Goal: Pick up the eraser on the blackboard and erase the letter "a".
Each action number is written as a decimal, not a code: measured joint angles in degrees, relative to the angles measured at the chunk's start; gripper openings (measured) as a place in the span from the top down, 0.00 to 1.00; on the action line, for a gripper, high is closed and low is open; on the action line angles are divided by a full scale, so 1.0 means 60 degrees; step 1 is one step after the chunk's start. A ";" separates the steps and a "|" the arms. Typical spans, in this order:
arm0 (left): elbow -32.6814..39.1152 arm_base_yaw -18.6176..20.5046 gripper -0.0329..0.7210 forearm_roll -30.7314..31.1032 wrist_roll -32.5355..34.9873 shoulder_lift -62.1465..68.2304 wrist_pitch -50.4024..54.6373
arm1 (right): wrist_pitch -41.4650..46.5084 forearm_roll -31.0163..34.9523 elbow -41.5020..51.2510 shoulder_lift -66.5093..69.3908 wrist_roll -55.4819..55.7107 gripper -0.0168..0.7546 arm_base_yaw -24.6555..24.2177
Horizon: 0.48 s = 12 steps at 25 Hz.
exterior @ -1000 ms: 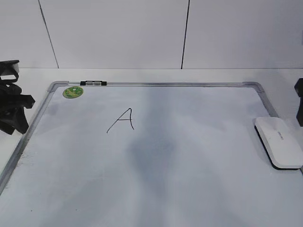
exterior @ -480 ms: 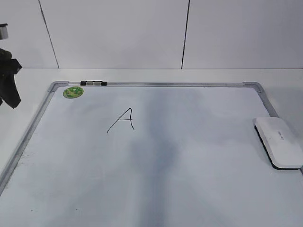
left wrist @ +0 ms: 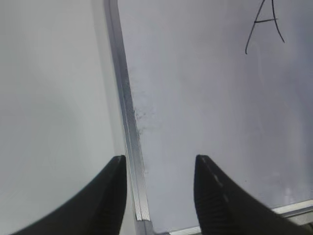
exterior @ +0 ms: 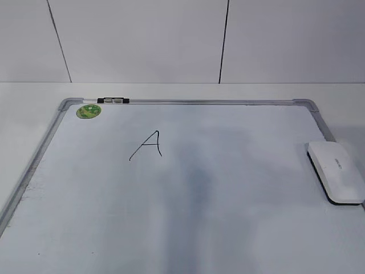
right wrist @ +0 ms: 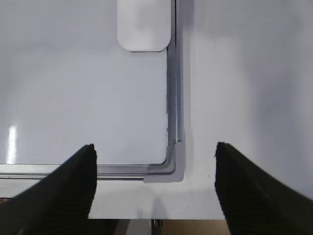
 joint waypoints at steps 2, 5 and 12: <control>0.0571 0.0000 0.51 0.0000 0.0000 -0.0785 0.0069 | -0.0017 -0.0049 0.0157 -0.0361 -0.0038 0.21 0.0000; 0.1498 0.0000 0.51 0.0000 0.0000 -0.1850 0.0083 | 0.0001 -0.0231 0.0322 -0.0802 -0.0071 0.21 0.0000; 0.3970 0.0000 0.52 0.0000 0.0000 -0.4597 0.0090 | 0.0273 -0.0291 0.1024 -0.1584 -0.0086 0.21 0.0000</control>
